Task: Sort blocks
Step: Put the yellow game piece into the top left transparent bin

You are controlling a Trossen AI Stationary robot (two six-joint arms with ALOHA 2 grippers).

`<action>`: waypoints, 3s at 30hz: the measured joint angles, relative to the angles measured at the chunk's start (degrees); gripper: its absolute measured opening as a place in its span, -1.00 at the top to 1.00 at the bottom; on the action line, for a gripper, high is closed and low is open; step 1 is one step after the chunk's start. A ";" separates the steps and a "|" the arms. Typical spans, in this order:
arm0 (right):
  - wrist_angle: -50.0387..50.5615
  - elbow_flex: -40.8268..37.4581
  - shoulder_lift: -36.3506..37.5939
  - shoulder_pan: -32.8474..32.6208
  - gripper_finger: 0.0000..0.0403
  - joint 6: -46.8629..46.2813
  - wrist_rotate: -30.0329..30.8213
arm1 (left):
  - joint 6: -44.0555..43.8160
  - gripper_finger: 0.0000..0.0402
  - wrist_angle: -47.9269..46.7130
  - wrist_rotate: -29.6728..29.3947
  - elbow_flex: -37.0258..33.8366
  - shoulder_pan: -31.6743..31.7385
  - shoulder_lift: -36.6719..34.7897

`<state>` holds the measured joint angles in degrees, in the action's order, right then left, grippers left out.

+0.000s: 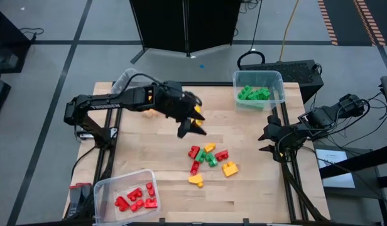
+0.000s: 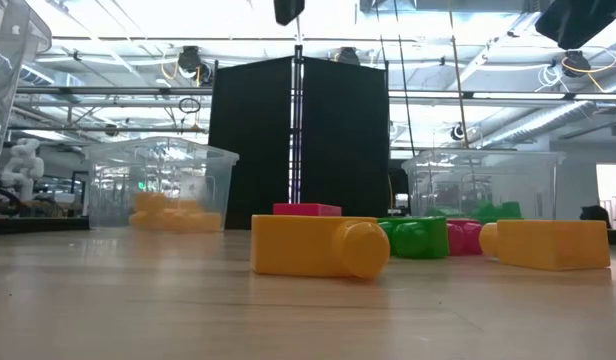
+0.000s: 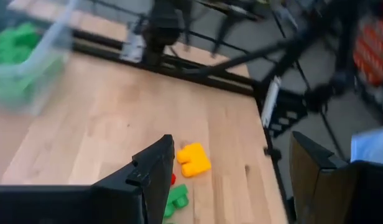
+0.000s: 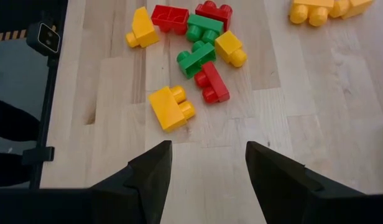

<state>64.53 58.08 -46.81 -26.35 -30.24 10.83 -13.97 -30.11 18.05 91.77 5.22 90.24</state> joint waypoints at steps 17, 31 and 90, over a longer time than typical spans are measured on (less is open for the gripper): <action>-0.02 0.00 0.00 0.01 0.00 0.91 0.04 | 10.01 -0.02 -0.29 -5.95 0.00 -4.58 0.00; -0.02 0.00 0.01 0.00 0.00 0.74 0.04 | 10.00 -0.02 -0.39 -13.22 0.00 -4.58 0.00; -1.40 -0.02 -1.66 0.01 0.00 -0.81 -0.37 | -39.80 -0.02 -12.60 -50.27 0.00 0.23 33.54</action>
<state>63.13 58.06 -48.47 -26.35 -31.05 10.46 -53.77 -42.70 -32.22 91.77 5.46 123.78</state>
